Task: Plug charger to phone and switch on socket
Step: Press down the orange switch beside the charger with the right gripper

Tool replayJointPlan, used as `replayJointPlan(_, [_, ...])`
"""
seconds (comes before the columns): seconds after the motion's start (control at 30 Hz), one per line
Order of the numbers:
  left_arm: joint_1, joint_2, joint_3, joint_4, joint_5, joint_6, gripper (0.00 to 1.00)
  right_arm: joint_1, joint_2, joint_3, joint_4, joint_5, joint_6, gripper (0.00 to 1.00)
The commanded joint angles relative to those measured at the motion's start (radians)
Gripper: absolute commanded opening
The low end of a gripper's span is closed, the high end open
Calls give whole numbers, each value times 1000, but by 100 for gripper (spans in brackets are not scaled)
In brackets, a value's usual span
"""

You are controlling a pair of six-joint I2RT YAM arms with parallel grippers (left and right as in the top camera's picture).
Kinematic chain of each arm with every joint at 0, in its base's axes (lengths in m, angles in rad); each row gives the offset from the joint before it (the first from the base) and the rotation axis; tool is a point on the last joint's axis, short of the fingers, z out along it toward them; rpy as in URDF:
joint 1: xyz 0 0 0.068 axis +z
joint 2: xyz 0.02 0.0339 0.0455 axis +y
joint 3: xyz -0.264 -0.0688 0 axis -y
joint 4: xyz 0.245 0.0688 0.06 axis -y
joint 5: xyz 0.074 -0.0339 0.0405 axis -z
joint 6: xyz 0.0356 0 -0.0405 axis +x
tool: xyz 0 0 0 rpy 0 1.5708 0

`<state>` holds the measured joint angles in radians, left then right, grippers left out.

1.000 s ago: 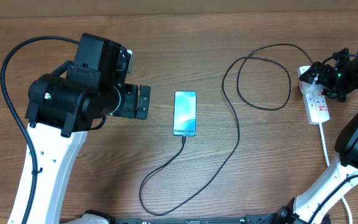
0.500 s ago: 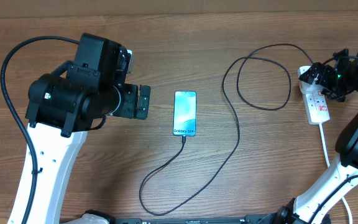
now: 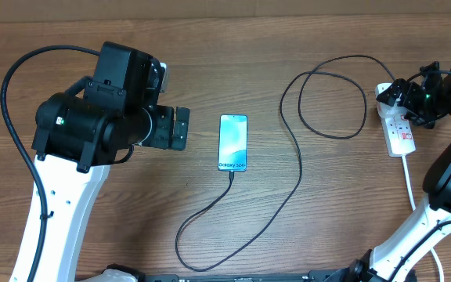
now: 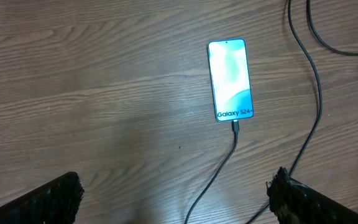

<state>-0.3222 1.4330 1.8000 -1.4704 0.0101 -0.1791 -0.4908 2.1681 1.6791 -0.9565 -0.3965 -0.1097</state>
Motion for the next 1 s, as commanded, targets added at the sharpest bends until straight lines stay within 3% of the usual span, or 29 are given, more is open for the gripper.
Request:
replayJointPlan(0.0, [-6,5,11,1,-11,18,99,14,4,-31,-23,-82,3,100])
replayJointPlan(0.97, [-6,5,11,1,-11,18,99,14,4,-31,-54,-121,2,100])
